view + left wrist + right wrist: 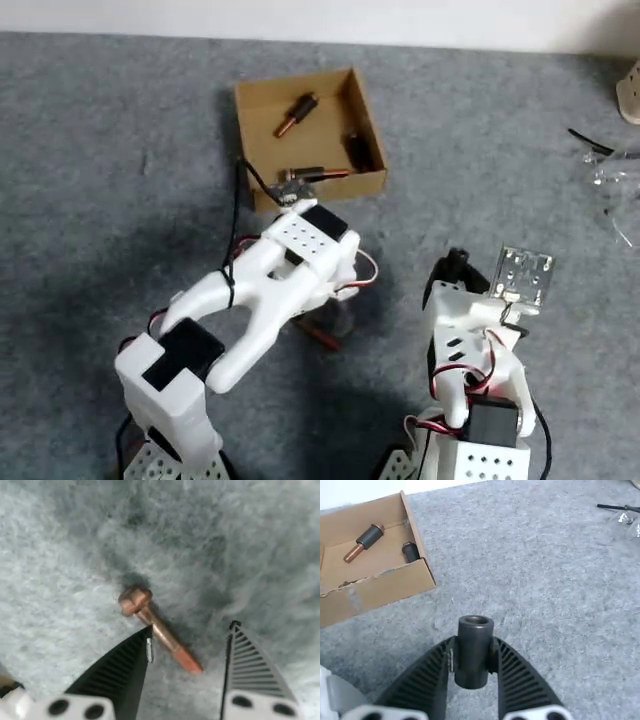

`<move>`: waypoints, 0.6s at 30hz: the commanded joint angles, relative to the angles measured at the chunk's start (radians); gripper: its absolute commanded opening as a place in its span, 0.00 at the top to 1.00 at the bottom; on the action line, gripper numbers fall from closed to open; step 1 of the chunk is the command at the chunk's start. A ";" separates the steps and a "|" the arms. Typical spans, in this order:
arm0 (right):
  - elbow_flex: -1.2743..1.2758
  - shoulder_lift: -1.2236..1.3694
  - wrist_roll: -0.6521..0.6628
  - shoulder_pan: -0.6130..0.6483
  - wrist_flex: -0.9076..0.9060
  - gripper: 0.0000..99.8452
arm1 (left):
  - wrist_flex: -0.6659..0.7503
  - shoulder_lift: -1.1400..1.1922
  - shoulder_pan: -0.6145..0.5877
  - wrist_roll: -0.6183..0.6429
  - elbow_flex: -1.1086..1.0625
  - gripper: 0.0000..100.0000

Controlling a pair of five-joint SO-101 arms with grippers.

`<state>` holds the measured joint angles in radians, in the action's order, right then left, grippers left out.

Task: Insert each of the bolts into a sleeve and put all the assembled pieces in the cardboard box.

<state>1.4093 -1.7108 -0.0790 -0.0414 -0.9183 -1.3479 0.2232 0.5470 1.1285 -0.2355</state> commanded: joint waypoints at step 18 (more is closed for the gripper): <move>-0.005 -0.013 -0.018 -0.015 0.042 1.00 | -0.130 -0.002 -0.061 0.041 0.035 0.77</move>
<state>1.4093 -1.7108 -0.0882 -0.0414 -0.9183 -1.4753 0.2263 0.4918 1.1607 -0.1880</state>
